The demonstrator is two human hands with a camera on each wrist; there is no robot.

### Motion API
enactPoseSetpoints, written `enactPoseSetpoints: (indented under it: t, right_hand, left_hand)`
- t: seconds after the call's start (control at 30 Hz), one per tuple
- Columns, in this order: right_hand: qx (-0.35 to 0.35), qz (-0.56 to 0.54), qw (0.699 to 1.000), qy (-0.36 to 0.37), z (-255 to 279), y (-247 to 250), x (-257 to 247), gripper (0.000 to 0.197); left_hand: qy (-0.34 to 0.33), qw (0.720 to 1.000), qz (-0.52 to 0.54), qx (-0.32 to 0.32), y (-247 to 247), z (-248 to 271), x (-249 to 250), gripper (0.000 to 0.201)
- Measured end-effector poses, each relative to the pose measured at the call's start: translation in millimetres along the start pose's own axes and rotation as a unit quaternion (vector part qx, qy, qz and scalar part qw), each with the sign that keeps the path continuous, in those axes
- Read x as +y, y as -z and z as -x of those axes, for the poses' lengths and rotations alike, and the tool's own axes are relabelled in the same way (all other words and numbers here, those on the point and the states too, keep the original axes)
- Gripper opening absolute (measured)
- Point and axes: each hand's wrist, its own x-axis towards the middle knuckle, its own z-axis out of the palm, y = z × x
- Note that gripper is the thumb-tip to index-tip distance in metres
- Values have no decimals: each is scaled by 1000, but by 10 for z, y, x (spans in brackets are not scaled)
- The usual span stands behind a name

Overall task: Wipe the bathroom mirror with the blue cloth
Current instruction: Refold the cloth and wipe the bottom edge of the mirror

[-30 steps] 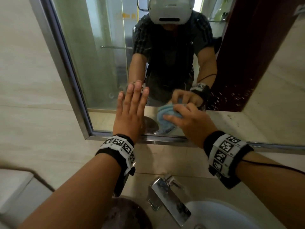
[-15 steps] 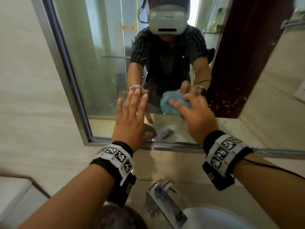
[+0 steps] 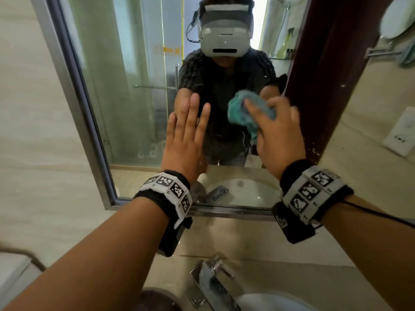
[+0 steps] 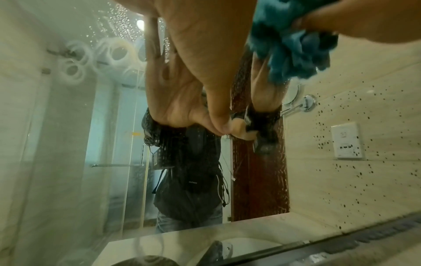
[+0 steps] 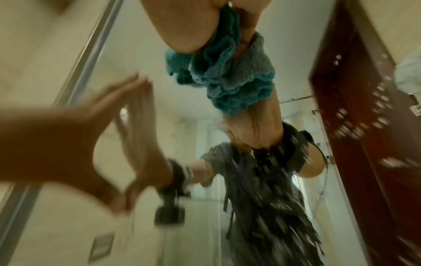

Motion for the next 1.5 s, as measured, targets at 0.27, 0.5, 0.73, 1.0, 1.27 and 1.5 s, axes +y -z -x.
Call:
enactPoseSetpoints:
  t: [0.27,0.5,0.73,1.0,1.27,1.5]
  right_hand:
    - [36,-30,999,-17,-359,5,-271,63]
    - [-42,14,999,12,-28,140,17,60]
    - [-97,30,994,37,382,-300,55,45]
    - [-64,41,987,144,678,-322,202,45]
    - [-69,57,979,185,1123,-744,168,40]
    - [-125,33,974,184,1318,-749,292,43]
  left_hand:
    - [0,1000,-19,13,-37,-12,-27,143]
    - [8,999,-15,-29,65,20,37,140]
    - [-41,997,-41,49,-85,202,79,127]
    - [-47,997,-47,23,-663,528,120,121]
    - [-34,997,-63,27,-748,551,172,115]
    - [-32,996,-61,53,-769,543,180,118]
